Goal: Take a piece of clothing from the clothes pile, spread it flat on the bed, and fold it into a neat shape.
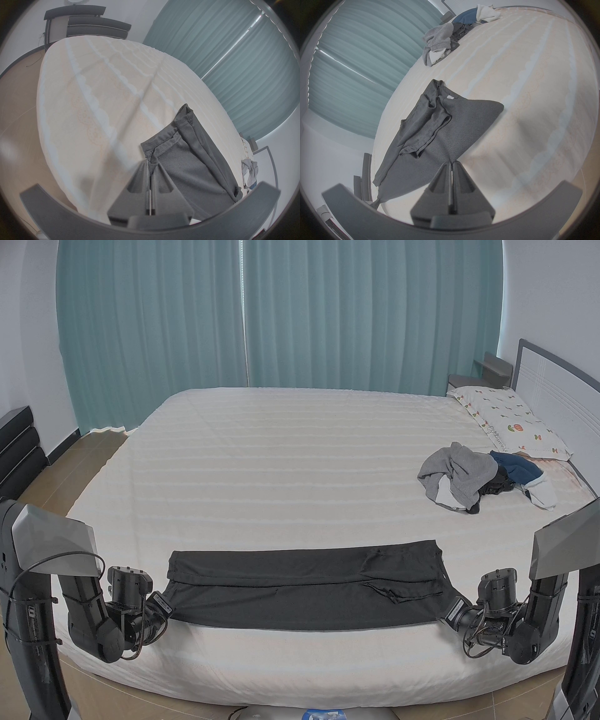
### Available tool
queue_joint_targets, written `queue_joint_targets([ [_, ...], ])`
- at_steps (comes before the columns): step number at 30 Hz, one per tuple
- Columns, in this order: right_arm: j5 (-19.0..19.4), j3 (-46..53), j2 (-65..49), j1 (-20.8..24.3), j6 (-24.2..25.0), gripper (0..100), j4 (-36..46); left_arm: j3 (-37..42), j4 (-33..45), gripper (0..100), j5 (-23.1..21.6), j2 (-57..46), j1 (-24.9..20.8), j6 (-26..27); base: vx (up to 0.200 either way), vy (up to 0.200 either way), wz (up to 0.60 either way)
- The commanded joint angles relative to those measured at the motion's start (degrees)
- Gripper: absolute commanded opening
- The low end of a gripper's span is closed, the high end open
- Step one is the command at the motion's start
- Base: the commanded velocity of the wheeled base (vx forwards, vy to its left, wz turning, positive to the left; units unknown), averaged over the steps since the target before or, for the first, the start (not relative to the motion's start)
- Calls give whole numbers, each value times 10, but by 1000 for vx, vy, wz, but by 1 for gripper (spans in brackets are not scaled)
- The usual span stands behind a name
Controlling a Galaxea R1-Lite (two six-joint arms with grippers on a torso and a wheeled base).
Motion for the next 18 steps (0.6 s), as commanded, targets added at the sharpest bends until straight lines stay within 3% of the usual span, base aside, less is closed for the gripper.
queue_joint_targets([
  [1, 0, 9, -14, 0, -3, 0, 0, 5, 0, 0, 1, -10, 7, 1, 0, 0, 0],
  [18, 1, 44, -11, -1, -44, 0, 3, 54, 0, 0, -1, -11, 6, 33, 0, 0, 0],
])
